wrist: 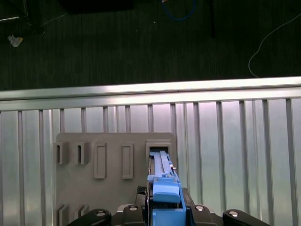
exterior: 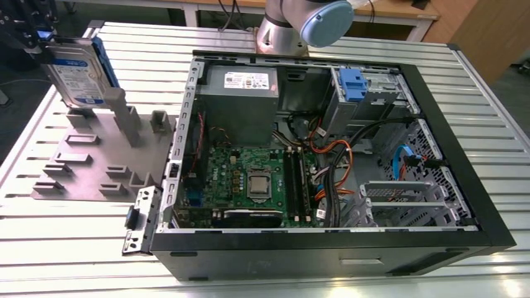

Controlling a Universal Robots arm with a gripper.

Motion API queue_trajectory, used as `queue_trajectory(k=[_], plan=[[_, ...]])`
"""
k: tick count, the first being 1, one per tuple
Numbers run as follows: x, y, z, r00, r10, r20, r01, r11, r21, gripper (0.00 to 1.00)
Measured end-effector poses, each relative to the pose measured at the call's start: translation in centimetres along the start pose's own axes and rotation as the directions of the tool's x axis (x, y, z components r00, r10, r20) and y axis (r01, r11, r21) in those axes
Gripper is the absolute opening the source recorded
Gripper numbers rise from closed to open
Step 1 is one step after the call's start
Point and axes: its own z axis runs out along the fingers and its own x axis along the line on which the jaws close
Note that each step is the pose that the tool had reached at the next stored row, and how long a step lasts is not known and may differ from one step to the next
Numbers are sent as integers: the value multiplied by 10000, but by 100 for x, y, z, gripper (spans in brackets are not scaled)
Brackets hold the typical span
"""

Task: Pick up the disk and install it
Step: 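Pick up the disk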

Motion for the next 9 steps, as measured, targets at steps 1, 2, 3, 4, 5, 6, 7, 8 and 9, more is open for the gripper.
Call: queue_trajectory(k=[1,2,3,4,5,6,7,8,9], plan=[[0,0,-3,10000,0,-1,0,10000,0,36],[0,0,-8,10000,0,-1,0,10000,-2,36],[0,0,-13,10000,0,-1,0,10000,-2,36],[1,0,-18,10000,0,0,0,10000,0,36],[1,0,-24,10000,0,-1,0,10000,-1,36],[1,0,-29,10000,0,0,0,10000,0,36],[1,0,-34,10000,0,0,0,10000,0,36],[1,0,-40,10000,0,0,0,10000,0,36],[1,0,-46,10000,0,0,0,10000,0,36]])
